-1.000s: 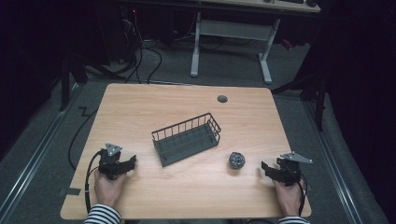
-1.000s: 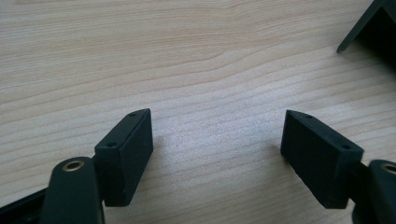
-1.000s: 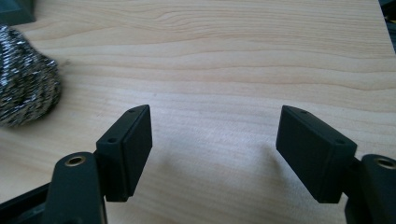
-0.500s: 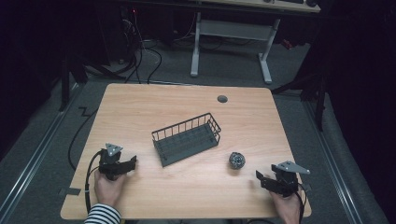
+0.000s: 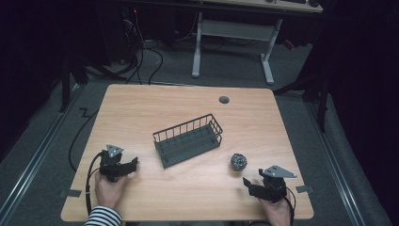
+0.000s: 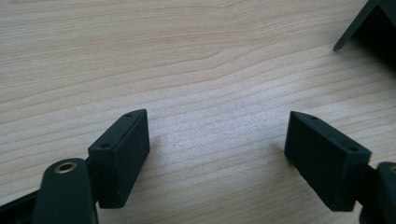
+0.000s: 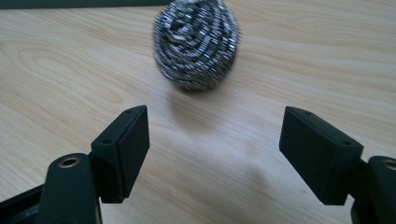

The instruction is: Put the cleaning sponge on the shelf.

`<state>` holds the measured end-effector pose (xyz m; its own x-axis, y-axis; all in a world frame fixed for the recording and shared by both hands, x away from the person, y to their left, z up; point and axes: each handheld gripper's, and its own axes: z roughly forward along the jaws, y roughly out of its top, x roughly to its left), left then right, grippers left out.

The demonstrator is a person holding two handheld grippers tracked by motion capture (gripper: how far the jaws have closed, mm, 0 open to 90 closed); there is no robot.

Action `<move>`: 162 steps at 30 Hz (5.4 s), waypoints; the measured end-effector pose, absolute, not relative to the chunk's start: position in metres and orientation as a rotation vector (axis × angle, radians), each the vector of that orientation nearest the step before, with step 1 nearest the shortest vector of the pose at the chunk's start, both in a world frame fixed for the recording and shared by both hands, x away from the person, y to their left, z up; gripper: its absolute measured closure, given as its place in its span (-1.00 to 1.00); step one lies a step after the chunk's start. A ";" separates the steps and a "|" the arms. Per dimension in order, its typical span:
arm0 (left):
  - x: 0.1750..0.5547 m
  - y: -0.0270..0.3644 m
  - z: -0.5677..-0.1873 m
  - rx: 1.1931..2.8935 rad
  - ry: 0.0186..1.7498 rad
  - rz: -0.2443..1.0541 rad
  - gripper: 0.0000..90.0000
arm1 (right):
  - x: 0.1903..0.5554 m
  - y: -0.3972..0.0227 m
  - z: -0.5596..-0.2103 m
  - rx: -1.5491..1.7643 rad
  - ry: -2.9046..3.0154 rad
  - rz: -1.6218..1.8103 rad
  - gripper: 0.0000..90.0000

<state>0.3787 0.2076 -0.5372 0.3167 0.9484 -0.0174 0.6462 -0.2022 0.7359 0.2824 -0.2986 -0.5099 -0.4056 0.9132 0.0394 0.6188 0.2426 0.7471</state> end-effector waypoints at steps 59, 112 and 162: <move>0.378 0.207 -0.537 1.938 1.408 0.598 -0.51 | 0.330 -0.274 -0.496 1.339 2.162 1.068 -0.08; 0.378 0.207 -0.537 1.936 1.409 0.597 -0.51 | 0.413 -0.212 -0.406 1.186 2.251 1.256 -0.09; 0.378 0.207 -0.537 1.938 1.407 0.597 -0.51 | 0.439 -0.182 -0.427 1.208 2.337 1.143 -0.30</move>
<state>0.3782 0.2070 -0.5373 0.3171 0.9482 -0.0174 0.6466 -0.2027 0.7354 0.4388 -0.1822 -0.4266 -0.6147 0.7811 0.1096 0.5661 0.3401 0.7509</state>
